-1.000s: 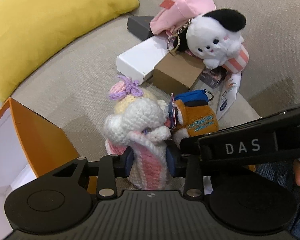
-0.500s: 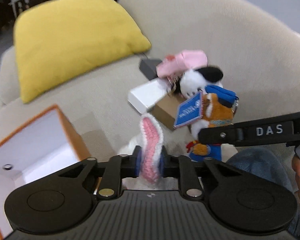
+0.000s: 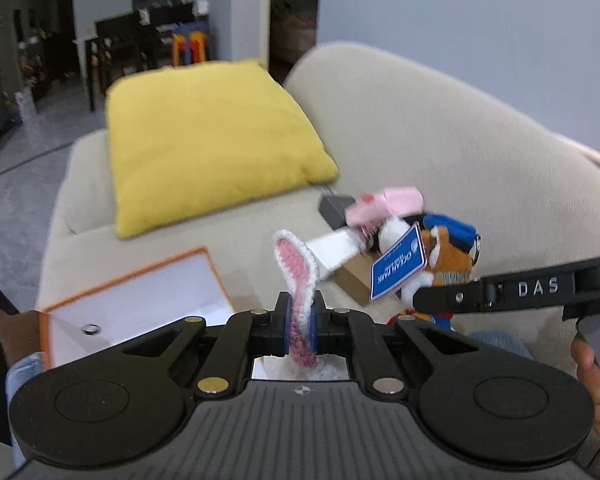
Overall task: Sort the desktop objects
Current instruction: 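Carry the bunny and bear keychain into the orange-rimmed box with both tools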
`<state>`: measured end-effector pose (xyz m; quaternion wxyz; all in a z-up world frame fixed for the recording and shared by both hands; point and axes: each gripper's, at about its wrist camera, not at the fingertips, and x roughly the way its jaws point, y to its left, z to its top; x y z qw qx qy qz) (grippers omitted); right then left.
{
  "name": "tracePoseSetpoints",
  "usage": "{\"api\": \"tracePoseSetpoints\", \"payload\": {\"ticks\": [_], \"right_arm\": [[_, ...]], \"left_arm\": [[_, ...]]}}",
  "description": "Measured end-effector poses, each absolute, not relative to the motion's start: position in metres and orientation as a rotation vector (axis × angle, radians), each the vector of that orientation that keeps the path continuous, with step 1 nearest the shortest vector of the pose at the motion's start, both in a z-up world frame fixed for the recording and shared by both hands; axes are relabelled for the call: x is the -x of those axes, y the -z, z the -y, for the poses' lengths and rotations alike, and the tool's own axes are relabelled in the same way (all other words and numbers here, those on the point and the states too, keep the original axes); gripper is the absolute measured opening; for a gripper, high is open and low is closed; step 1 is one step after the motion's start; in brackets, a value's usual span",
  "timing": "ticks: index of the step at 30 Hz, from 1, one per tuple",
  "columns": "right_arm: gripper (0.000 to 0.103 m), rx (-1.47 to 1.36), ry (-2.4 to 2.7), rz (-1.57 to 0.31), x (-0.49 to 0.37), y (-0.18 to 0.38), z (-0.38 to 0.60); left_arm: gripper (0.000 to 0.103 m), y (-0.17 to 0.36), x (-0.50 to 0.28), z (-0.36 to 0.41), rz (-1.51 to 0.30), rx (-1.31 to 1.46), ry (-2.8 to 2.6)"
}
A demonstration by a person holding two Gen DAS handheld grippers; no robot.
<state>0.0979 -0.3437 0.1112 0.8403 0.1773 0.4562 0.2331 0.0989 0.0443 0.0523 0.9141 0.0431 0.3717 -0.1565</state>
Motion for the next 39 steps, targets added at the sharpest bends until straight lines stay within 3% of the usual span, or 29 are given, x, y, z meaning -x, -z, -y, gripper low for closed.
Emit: {"api": "tracePoseSetpoints", "payload": {"ticks": [9,20,33,39], "right_arm": [[0.045,-0.373,-0.750,-0.967,-0.082,-0.138,0.284],[0.045,-0.215,-0.914,-1.226,-0.077,-0.091,0.171],[0.045,0.021,-0.828,-1.351,-0.096,-0.036,0.125],[0.045,0.061,-0.859,-1.413,-0.091,-0.021,0.114]], "left_arm": [[0.009,-0.077,-0.050,-0.112,-0.679,-0.039,0.108],[0.009,-0.017,-0.058,-0.184,-0.779,0.119,-0.035],[0.009,0.054,-0.040,-0.192,-0.951,0.098,0.010],[0.011,0.055,-0.025,-0.188,-1.033,0.050,0.051]]}}
